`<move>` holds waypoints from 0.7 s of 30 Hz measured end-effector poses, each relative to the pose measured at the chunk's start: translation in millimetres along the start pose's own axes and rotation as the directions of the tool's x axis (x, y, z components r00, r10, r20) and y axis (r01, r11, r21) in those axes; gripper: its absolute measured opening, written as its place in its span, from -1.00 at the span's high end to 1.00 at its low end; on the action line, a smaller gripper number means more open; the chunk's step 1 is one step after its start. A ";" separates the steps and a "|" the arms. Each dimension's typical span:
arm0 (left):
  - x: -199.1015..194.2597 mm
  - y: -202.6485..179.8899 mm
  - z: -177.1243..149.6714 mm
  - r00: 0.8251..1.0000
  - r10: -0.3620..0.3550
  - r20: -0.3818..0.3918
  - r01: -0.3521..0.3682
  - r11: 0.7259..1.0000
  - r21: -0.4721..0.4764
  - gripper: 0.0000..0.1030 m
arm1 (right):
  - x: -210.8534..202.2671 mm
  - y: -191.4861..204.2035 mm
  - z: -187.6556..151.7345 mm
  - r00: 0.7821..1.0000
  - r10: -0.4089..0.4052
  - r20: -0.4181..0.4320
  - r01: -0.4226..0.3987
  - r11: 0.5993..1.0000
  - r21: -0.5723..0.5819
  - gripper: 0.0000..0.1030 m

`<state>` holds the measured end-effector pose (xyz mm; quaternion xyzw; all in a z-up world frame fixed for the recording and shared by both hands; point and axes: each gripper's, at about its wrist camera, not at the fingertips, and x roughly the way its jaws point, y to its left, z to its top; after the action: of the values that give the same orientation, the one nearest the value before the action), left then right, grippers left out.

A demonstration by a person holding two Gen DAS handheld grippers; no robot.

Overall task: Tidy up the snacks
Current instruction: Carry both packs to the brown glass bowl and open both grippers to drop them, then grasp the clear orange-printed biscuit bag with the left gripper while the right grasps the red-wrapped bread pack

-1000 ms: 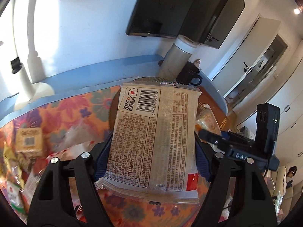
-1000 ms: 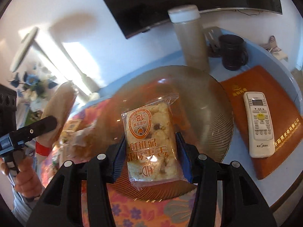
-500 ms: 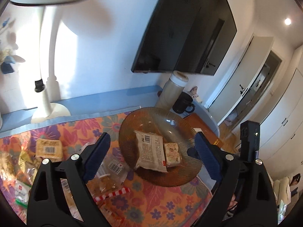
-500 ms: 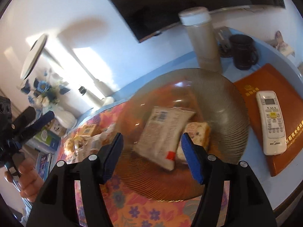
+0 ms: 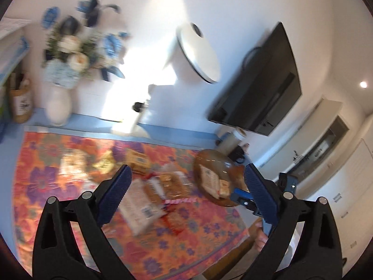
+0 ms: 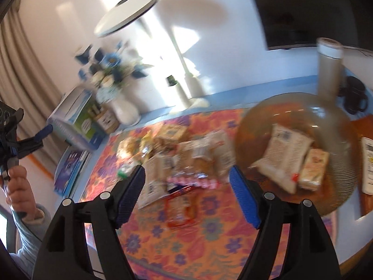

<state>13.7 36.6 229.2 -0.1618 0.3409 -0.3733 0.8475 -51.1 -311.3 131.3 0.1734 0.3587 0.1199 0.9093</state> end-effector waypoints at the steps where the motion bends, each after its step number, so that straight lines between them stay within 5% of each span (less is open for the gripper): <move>1: -11.3 8.9 -0.6 1.000 0.019 0.010 -0.019 1.000 -0.010 -0.87 | 5.4 7.6 -1.9 1.000 0.005 -0.011 -0.005 1.000 -0.011 -0.48; 7: -27.1 50.1 -27.4 0.975 0.221 0.007 -0.221 0.975 -0.014 -0.93 | 34.6 36.6 -18.1 0.998 -0.011 -0.063 0.007 0.998 -0.065 -0.54; 11: -1.9 78.2 -56.6 0.940 0.335 -0.060 -0.330 0.941 0.077 -0.93 | 58.7 43.3 -36.3 0.991 -0.068 -0.111 0.057 0.993 -0.099 -0.54; 14: 28.0 104.5 -76.5 0.898 0.428 -0.106 -0.408 0.898 0.167 -0.93 | 76.3 40.7 -50.2 0.982 -0.111 -0.152 0.095 0.989 -0.112 -0.54; 18: 75.1 137.9 -95.6 0.869 0.454 -0.194 -0.405 0.880 0.247 -0.93 | 97.1 32.9 -61.5 0.968 -0.149 -0.200 0.129 0.985 -0.113 -0.54; 21: 101.4 156.7 -100.9 0.873 0.420 -0.250 -0.372 0.902 0.218 -0.93 | 110.3 26.8 -65.7 0.959 -0.176 -0.221 0.153 0.981 -0.117 -0.54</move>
<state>74.6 64.1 27.8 0.0380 0.4558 -0.2377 0.8569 -20.4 -234.0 29.9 0.0828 0.4686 0.0809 0.8758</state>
